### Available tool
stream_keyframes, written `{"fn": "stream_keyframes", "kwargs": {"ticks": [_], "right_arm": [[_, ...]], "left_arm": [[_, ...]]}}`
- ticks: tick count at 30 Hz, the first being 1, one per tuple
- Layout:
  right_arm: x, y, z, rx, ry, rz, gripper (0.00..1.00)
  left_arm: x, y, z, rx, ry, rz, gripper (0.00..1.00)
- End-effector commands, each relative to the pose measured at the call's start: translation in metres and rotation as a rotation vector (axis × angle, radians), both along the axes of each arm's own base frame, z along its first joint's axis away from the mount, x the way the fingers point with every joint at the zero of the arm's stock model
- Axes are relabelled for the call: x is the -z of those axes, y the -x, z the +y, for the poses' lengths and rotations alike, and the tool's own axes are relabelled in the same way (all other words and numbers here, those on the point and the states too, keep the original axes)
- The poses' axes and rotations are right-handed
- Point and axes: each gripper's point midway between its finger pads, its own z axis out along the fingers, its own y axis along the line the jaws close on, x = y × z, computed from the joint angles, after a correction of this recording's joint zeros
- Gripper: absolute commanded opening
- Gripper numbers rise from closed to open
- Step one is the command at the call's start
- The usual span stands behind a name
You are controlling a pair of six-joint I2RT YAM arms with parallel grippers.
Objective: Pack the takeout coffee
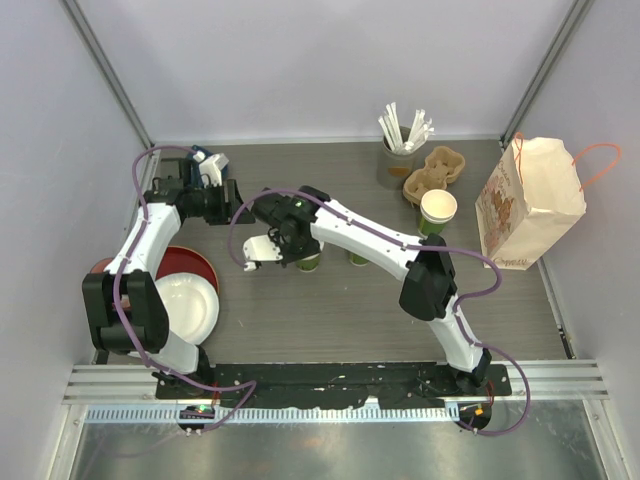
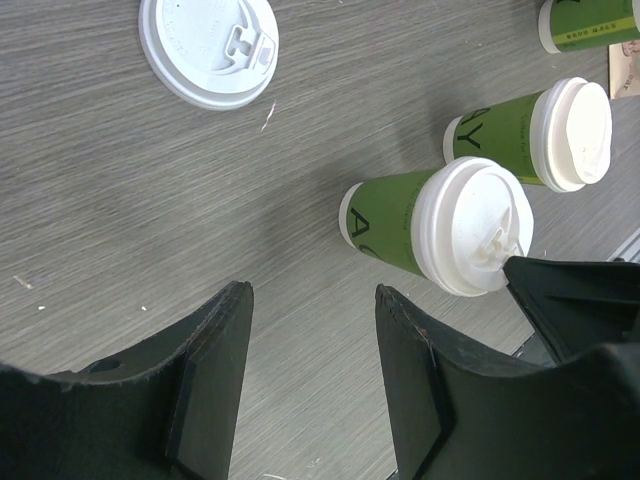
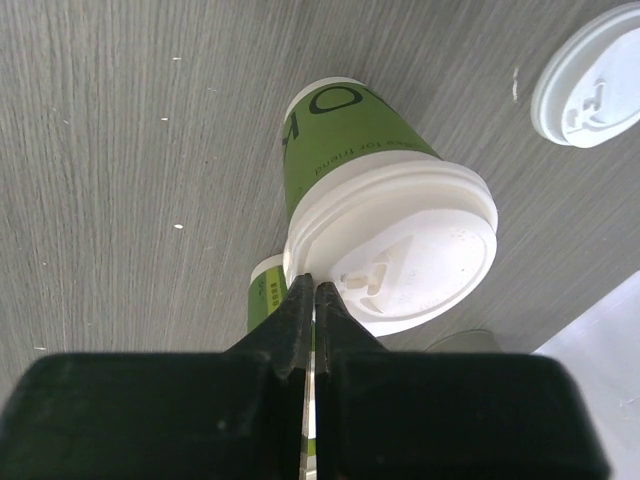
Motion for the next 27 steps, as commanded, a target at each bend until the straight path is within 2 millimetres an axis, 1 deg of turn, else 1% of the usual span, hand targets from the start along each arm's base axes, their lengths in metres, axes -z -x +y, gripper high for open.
{"fn": "stream_keyframes", "kwargs": {"ticks": [1,7,10,12,17,23,27], "right_arm": [[-0.009,0.007,-0.004,0.001,-0.024,0.013,0.01],[-0.007,0.008,-0.004,-0.001,-0.018,0.021,0.01],[-0.008,0.008,-0.003,-0.001,-0.024,0.019,0.01],[-0.011,0.008,-0.003,-0.003,-0.025,0.015,0.01],[-0.027,0.006,-0.001,-0.003,-0.059,-0.012,0.01],[-0.031,-0.003,-0.002,0.017,-0.055,-0.061,0.01],[-0.034,-0.002,0.001,0.018,-0.072,-0.066,0.01]], "left_arm": [[-0.014,-0.007,-0.002,0.021,0.014,-0.039,0.56],[-0.014,-0.006,-0.003,0.022,0.020,-0.031,0.56],[-0.015,-0.006,-0.003,0.023,0.019,-0.037,0.56],[-0.014,-0.007,-0.003,0.021,0.018,-0.034,0.56],[-0.014,-0.008,-0.003,0.022,0.019,-0.033,0.56],[-0.014,-0.007,-0.003,0.022,0.021,-0.032,0.56],[-0.014,-0.006,-0.003,0.022,0.023,-0.029,0.56]]}}
